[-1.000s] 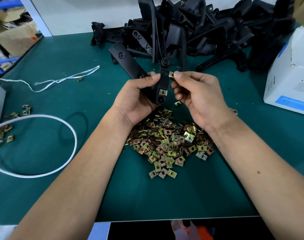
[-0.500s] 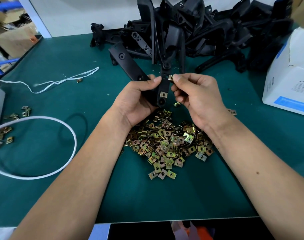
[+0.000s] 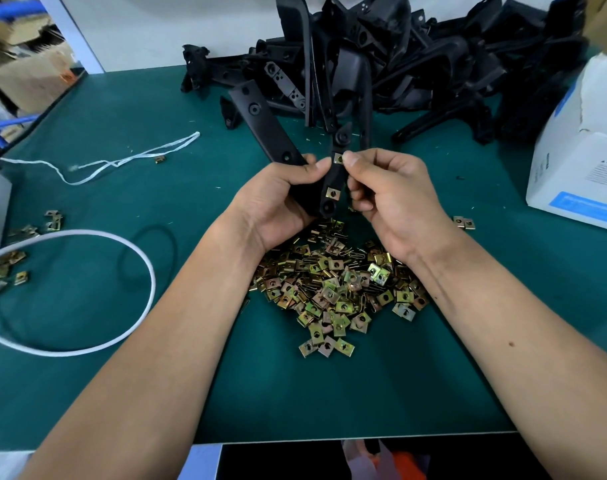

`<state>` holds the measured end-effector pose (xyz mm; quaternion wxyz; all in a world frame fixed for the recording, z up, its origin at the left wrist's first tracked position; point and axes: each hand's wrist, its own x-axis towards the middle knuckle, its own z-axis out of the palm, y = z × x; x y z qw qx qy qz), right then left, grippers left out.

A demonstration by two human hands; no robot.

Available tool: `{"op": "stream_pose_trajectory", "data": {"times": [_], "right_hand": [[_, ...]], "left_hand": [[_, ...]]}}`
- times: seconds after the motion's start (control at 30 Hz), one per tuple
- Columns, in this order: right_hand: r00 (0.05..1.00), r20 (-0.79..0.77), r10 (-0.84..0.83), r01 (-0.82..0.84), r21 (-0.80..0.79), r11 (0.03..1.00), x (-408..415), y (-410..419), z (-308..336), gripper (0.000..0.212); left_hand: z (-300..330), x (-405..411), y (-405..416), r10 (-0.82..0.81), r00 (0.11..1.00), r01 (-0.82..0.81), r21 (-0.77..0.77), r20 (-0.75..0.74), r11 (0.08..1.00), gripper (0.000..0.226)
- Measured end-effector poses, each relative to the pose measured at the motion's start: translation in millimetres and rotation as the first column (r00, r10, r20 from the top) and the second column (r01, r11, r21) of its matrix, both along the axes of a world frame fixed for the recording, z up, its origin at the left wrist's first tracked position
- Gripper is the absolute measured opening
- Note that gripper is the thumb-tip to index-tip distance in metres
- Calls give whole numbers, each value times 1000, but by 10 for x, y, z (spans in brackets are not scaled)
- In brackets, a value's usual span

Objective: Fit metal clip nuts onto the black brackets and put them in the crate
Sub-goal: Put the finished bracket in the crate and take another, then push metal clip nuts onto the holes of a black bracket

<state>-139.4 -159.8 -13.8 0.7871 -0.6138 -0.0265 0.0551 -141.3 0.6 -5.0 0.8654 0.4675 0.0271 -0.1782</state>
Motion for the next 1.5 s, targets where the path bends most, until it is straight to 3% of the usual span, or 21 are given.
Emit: {"op": "stream_pose_trajectory", "data": {"times": [0.1,0.2,0.37,0.5,0.67,0.8,0.9,1.0,1.07,1.13,1.2,1.3,1.37,1.43,1.5], "right_hand": [[1000,-19,10,-10,14,1000,16,10,-10,21],[1000,2,-20,20,-53,998,33,14,-15,19],[987,121,-102,124,-192,974,-10,13,88,14],[955,228,-188,226,-156,961,-144,-226,280,15],[862,327,-388,435,-83,896,-432,-1182,546,15],[771,343,-537,578,-23,815,-931,-2504,530,23],[710,329,-622,659,2,752,-1627,-3365,393,23],[675,279,-682,727,-97,680,-2257,-4004,130,32],[641,216,-736,764,-263,589,-2586,-4420,-166,24],[644,115,-757,700,-489,521,-2828,-4733,-516,23],[660,-21,-751,506,-727,464,-3009,-4905,-844,22],[678,-170,-715,147,-922,359,-3143,-4947,-1226,21],[682,-219,-698,-47,-965,258,-3164,-4905,-1329,17],[667,-243,-705,-131,-969,210,-3169,-4886,-1357,17],[649,-197,-735,-109,-980,166,-3141,-4903,-1322,22]], "left_hand": [[12,-5,-15,2,1000,-2,7,22,1000,31],[15,5,-14,23,999,-27,80,48,996,16],[76,-19,-65,220,953,-267,237,207,934,25],[299,-76,-466,283,912,-345,182,297,921,25],[608,-290,-1740,146,895,-218,128,421,967,24],[691,-759,-3068,-91,844,-47,241,528,969,28],[500,-1210,-3940,-269,740,8,392,616,920,23],[131,-1660,-4489,-440,603,-25,567,665,823,39],[-186,-1898,-4712,-486,642,94,568,594,818,43],[-569,-2023,-4854,-554,757,305,562,347,769,50],[-924,-2054,-4891,-567,824,484,502,15,717,56],[-1422,-2040,-4824,-562,775,626,477,-290,617,86],[-1652,-2042,-4742,-603,736,640,609,-308,469,95],[-1762,-2042,-4683,-628,734,584,713,-259,389,79],[-1744,-2034,-4677,-664,742,412,847,-97,336,60]]}}
